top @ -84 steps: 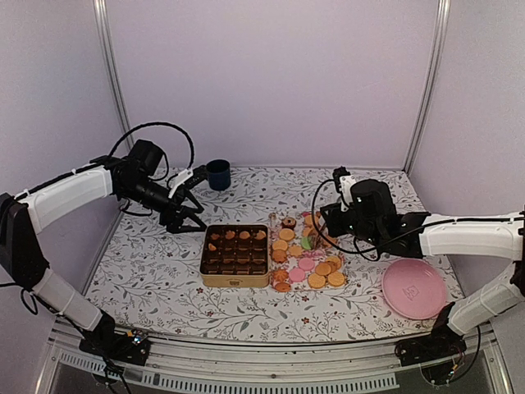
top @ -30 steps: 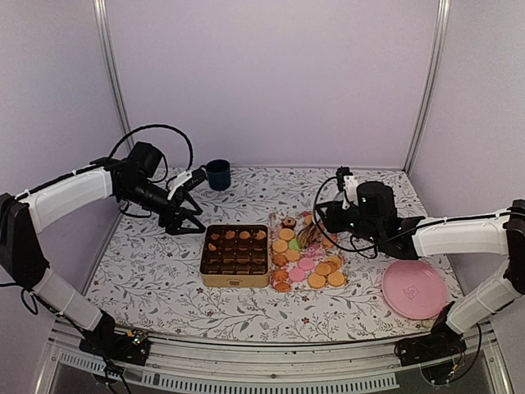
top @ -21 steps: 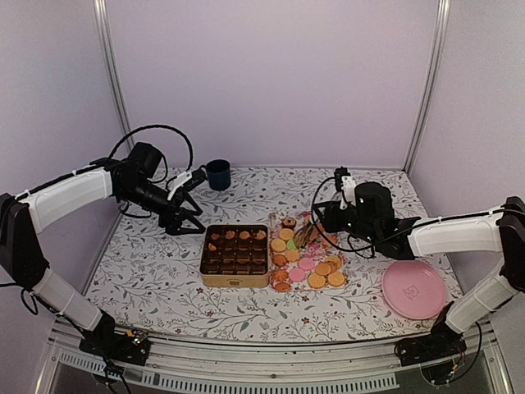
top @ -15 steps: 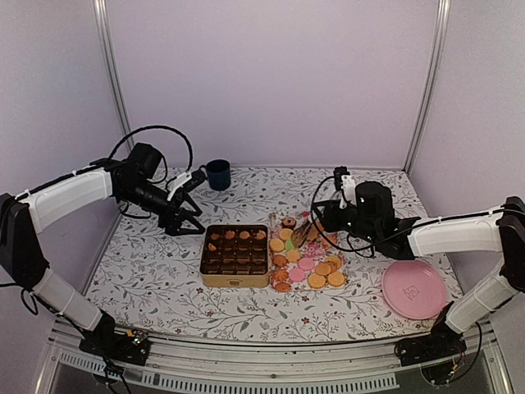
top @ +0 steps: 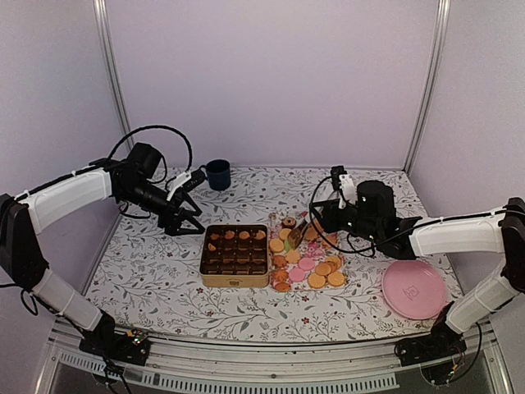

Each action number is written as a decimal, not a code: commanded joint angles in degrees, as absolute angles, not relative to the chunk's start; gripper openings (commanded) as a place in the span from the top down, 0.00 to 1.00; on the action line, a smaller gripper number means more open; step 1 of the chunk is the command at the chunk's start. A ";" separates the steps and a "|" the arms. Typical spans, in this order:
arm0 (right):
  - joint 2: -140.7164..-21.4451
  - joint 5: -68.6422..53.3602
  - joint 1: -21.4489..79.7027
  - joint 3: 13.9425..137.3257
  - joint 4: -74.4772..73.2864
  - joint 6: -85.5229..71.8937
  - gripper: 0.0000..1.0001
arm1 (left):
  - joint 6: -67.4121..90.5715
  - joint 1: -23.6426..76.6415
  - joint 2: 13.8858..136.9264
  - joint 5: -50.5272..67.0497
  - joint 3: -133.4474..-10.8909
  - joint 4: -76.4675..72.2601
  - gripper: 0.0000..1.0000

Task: Pack the cookies
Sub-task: Pick up the fake cookies from the plate.

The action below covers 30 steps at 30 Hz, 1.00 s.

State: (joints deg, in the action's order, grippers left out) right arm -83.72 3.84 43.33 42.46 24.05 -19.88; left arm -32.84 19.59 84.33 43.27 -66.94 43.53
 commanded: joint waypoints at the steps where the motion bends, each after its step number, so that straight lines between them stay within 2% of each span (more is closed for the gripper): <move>1: -82.15 0.53 43.52 42.96 24.95 -19.16 1.00 | -33.31 18.81 83.31 44.30 -66.79 42.69 0.17; 11: -77.33 2.13 44.48 47.10 19.89 -13.85 1.00 | -33.06 18.53 83.93 43.87 -66.97 42.65 0.17; 18: -77.47 3.76 49.56 51.79 16.60 -10.93 1.00 | -32.88 17.26 84.16 43.40 -66.72 42.63 0.17; 30: -94.74 2.30 58.75 73.01 14.48 -6.22 1.00 | -32.60 12.18 83.61 42.75 -62.32 41.13 0.17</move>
